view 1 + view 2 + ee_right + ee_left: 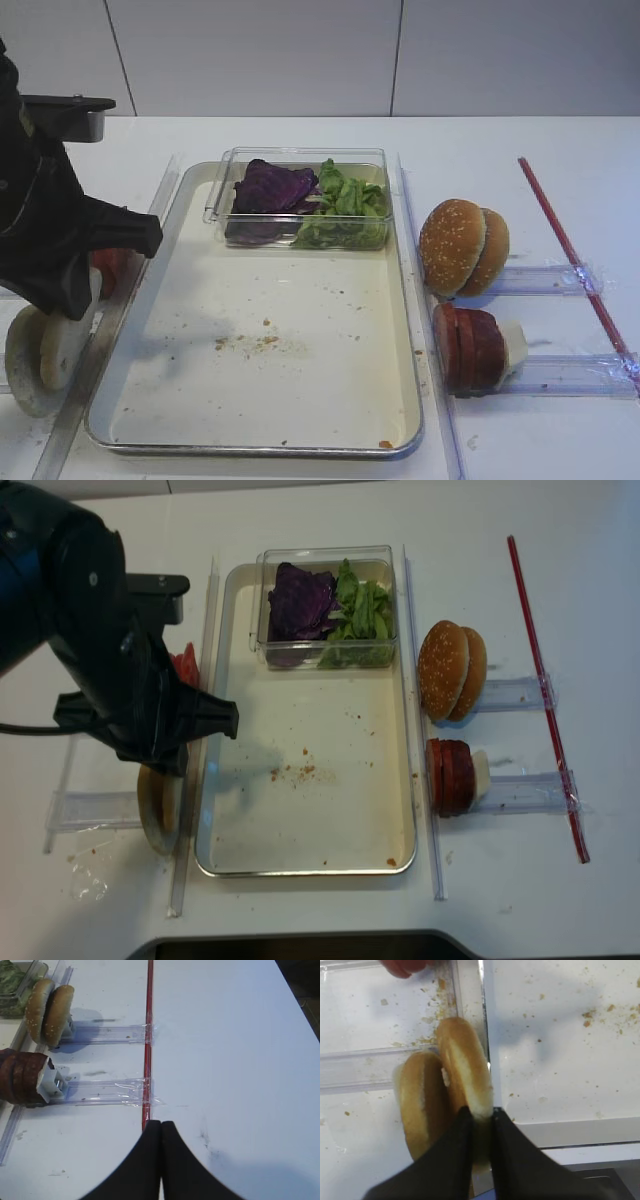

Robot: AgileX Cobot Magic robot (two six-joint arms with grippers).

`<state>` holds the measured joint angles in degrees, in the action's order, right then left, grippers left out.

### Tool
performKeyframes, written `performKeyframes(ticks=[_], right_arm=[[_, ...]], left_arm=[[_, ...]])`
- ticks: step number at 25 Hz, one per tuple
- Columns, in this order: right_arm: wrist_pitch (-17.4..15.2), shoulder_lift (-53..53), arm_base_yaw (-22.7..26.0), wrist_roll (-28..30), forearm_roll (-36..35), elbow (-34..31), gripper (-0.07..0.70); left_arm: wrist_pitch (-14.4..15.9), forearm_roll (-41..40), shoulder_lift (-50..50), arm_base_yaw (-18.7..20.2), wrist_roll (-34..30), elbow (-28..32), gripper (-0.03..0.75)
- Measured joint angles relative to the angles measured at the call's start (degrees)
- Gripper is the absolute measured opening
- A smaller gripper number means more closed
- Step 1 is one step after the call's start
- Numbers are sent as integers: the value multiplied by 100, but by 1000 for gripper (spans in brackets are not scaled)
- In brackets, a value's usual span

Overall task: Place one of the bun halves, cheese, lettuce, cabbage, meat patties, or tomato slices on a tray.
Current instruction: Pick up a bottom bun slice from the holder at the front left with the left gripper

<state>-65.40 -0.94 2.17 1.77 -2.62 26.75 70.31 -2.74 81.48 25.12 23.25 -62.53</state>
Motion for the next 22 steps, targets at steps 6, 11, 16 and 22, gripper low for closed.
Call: performKeyframes(ticks=[6, 11, 16, 22], right_arm=[[0, 0, 0, 0, 0, 0, 168], [0, 0, 0, 0, 0, 0, 168], [0, 0, 0, 0, 0, 0, 168], [0, 0, 0, 0, 0, 0, 168]], left_arm=[[0, -23, -4, 0, 0, -10, 62], [11, -13, -17, 0, 0, -281, 62], [11, 12, -45, 0, 0, -398, 62], [11, 274, -45, 0, 0, -465, 62]])
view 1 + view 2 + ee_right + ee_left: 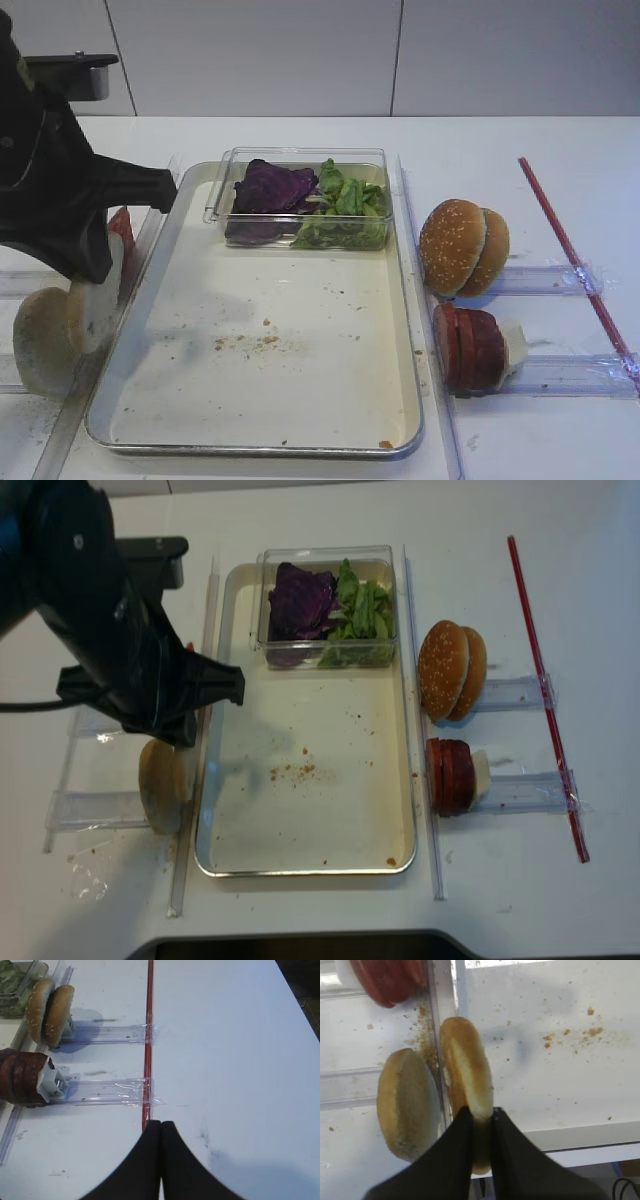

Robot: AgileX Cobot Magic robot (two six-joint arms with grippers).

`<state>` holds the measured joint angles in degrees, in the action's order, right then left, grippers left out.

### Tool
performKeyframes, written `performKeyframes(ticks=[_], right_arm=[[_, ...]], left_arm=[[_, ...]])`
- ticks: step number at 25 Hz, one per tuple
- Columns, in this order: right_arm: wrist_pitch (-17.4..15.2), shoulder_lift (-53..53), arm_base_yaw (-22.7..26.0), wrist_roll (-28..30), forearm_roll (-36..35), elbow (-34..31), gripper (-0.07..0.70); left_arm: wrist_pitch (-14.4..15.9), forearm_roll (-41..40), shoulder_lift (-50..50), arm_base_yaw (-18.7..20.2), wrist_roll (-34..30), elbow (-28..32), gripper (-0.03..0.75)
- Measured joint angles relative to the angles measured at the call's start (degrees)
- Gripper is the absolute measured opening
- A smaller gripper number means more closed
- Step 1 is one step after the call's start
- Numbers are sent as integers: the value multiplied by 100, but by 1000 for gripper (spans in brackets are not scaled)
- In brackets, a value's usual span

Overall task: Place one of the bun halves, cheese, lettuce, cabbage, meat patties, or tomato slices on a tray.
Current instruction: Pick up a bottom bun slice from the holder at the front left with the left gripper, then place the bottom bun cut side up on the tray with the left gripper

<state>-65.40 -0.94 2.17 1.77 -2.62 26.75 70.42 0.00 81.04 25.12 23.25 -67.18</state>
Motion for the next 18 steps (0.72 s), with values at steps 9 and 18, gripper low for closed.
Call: performKeyframes(ticks=[9, 18], right_arm=[[0, 0, 0, 0, 0, 0, 168], [-10, 0, 0, -11, 0, 0, 168]], left_arm=[[9, 1155, 0, 0, -432, -216, 60], [9, 2292, 71, 0, -1288, -216, 59]])
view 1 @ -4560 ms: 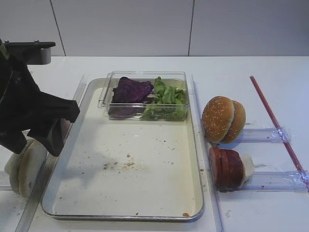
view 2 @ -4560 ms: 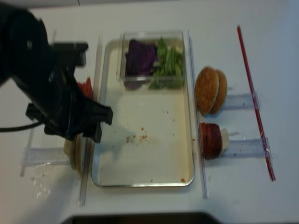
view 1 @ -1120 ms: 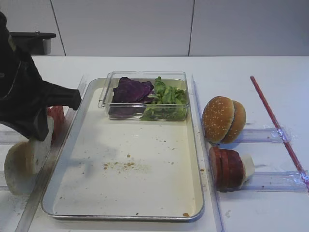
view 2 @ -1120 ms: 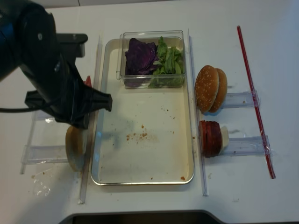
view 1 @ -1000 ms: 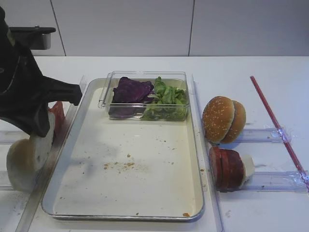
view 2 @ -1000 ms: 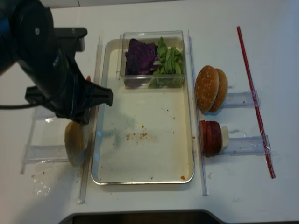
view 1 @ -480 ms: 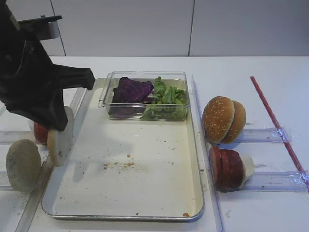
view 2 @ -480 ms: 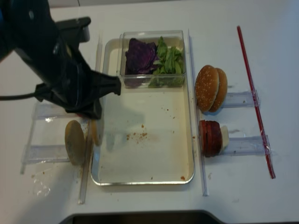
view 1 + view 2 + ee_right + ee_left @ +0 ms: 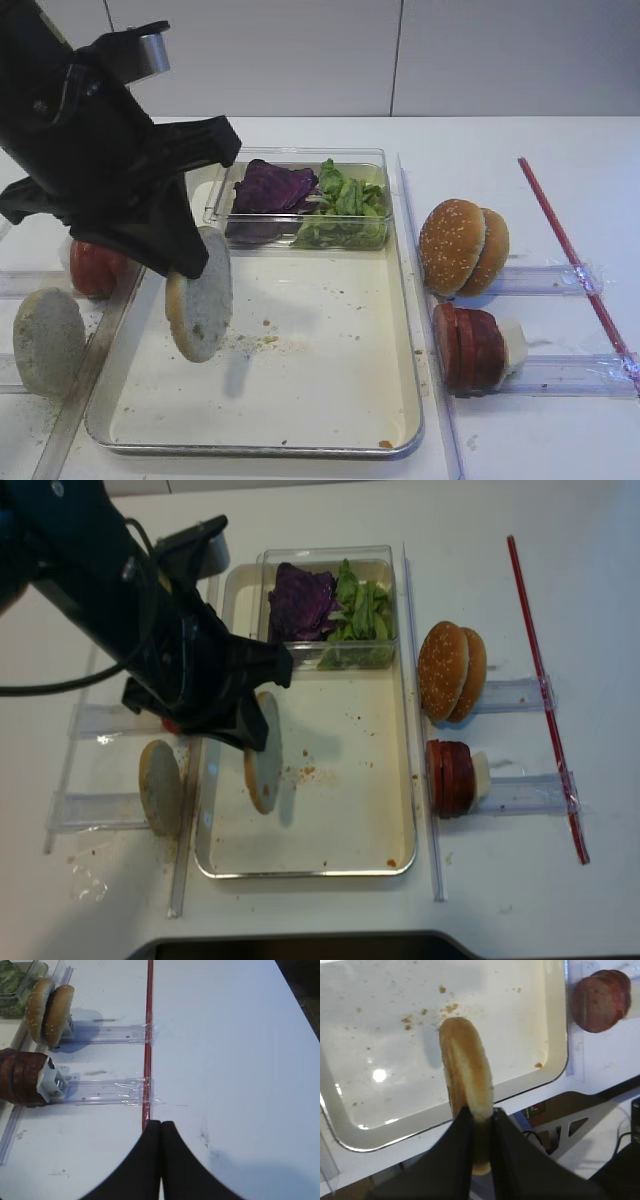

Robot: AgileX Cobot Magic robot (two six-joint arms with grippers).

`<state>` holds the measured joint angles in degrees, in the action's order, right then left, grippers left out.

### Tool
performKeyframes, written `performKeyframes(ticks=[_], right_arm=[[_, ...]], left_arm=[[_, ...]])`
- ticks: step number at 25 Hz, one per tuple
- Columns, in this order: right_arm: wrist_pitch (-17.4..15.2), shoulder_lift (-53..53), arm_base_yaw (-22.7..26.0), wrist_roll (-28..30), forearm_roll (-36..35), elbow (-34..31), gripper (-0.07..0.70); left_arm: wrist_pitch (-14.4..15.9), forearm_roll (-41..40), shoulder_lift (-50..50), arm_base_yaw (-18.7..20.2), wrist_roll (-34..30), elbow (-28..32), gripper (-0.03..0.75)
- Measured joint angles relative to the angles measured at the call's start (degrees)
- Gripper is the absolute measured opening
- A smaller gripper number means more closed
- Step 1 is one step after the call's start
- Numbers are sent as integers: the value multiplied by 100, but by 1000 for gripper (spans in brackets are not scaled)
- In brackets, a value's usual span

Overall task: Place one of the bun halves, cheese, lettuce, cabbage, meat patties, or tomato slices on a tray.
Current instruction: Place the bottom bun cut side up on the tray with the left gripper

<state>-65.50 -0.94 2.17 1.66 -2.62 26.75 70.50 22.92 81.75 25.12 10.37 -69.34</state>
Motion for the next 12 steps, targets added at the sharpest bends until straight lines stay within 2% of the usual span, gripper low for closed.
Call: performKeyframes(ticks=[7, 12], right_arm=[[0, 0, 0, 0, 0, 0, 168], [0, 0, 0, 0, 0, 0, 168]], left_arm=[[-35, 1036, 705, -10, -1037, 0, 57], [-115, 1866, 1154, -306, -1853, 0, 57]])
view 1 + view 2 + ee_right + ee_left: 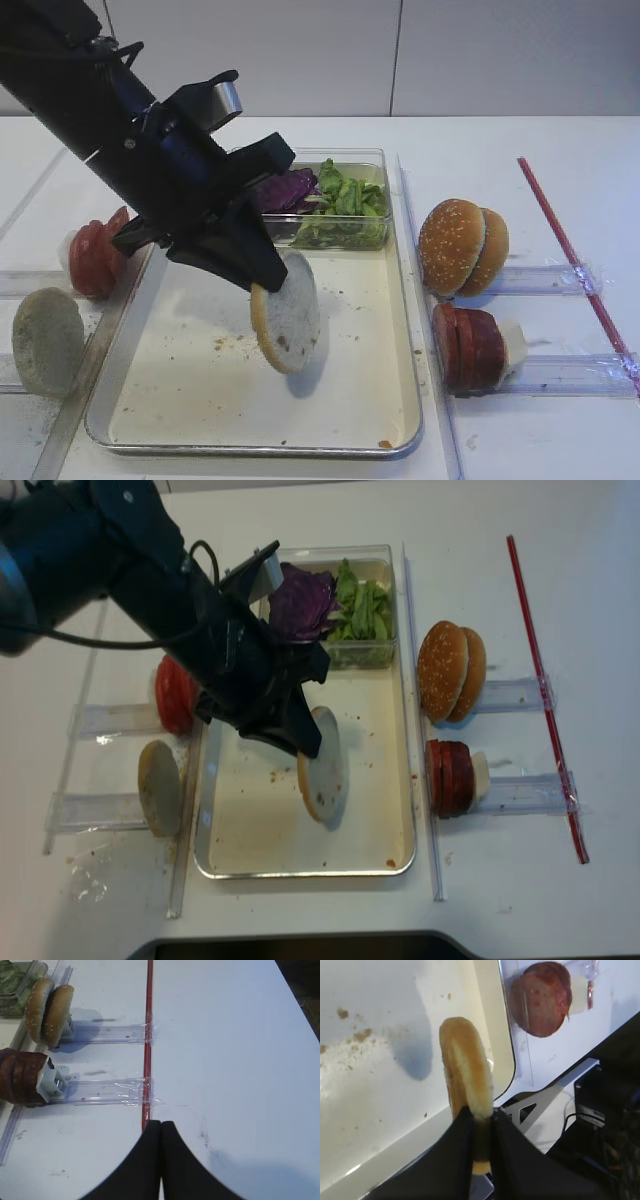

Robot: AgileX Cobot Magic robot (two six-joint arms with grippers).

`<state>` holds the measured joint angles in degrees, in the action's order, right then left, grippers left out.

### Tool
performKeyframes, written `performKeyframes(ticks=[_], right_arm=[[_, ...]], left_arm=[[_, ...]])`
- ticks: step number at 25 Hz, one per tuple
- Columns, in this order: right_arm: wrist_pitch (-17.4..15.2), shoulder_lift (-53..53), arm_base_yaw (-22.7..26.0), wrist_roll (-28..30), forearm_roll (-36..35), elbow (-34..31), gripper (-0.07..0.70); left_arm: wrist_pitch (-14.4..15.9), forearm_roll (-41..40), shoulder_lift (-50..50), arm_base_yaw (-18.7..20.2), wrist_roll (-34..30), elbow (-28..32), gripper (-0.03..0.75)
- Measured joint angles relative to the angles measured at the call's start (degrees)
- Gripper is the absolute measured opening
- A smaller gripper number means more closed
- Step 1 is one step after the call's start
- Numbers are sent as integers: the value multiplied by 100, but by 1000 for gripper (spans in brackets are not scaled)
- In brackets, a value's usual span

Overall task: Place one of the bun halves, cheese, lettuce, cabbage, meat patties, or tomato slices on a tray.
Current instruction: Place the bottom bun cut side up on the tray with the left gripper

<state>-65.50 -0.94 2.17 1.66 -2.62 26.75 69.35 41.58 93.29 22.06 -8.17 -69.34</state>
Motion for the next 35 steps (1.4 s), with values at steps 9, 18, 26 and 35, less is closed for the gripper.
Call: performKeyframes(ticks=[9, 18, 26, 35], right_arm=[[0, 0, 0, 0, 0, 0, 168], [0, 0, 0, 0, 0, 0, 168], [0, 0, 0, 0, 0, 0, 168], [0, 0, 0, 0, 0, 0, 168]], left_arm=[[-41, 695, 682, -444, -938, -2, 56], [-63, 954, 1091, -444, -1326, -2, 56], [-88, 987, 1227, -518, -1386, -2, 55], [-88, 869, 1276, -612, -1091, -12, 55]])
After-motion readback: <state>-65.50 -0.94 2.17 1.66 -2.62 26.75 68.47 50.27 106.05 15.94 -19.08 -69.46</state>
